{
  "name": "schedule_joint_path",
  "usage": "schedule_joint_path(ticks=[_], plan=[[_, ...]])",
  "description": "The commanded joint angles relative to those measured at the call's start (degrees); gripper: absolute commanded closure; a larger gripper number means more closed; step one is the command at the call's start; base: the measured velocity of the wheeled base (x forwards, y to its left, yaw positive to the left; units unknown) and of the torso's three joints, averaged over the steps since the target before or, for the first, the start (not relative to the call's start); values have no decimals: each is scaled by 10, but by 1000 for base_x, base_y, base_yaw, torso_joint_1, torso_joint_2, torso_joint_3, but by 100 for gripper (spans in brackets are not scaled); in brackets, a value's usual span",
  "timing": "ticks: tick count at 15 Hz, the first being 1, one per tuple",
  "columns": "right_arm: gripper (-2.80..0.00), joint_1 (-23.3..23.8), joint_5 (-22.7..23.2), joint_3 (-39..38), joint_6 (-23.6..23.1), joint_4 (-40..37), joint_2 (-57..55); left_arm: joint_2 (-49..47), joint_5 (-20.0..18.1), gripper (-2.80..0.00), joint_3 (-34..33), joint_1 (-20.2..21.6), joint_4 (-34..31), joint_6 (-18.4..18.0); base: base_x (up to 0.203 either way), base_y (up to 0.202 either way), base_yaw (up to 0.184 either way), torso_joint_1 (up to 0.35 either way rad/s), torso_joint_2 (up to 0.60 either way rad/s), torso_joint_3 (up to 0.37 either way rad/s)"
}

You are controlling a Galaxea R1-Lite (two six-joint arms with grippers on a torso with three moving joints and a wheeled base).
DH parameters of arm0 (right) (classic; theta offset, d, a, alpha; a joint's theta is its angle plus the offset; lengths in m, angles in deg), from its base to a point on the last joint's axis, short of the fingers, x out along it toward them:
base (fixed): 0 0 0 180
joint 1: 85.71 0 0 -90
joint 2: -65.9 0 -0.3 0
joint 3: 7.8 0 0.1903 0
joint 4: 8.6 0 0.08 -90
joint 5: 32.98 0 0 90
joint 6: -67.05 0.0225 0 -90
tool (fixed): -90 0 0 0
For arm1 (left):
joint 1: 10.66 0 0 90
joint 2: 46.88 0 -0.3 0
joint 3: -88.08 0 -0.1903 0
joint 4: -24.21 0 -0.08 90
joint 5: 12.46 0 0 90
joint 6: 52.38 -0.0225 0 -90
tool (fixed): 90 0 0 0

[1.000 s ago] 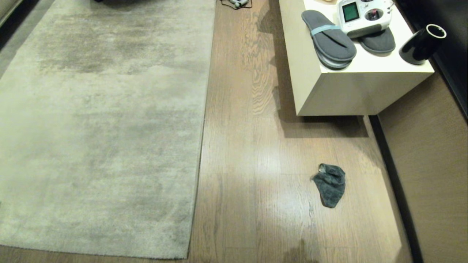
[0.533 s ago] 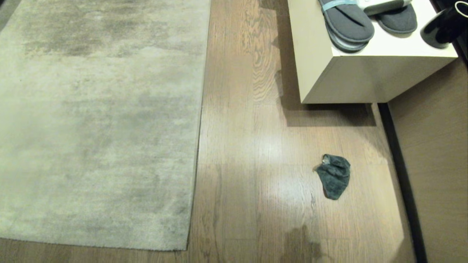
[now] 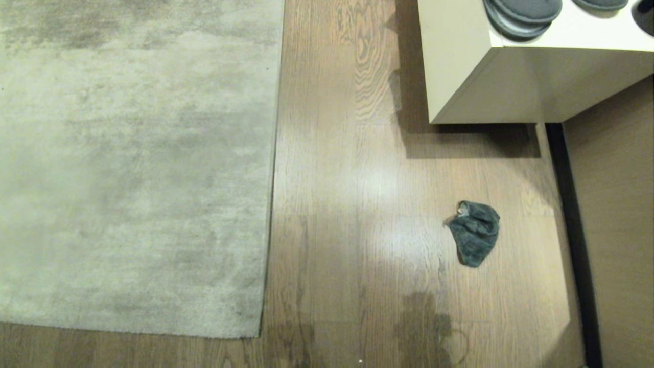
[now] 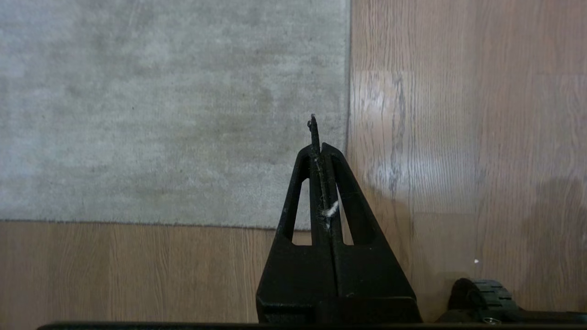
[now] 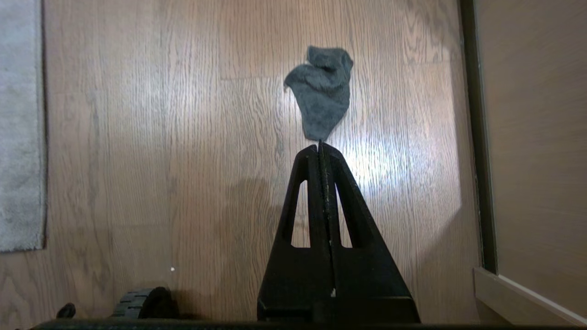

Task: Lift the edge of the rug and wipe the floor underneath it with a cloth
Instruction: Pick up the rag

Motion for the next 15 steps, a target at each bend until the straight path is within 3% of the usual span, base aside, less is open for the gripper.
schedule_joint_path(ticks=[1,15], plan=[[0,0,0,0,0,0,-1,-1,1,0,0,0,0,0,0,0,0,2,0,-199],[0,0,0,0,0,0,-1,-1,1,0,0,0,0,1,0,0,0,3,2,-196]])
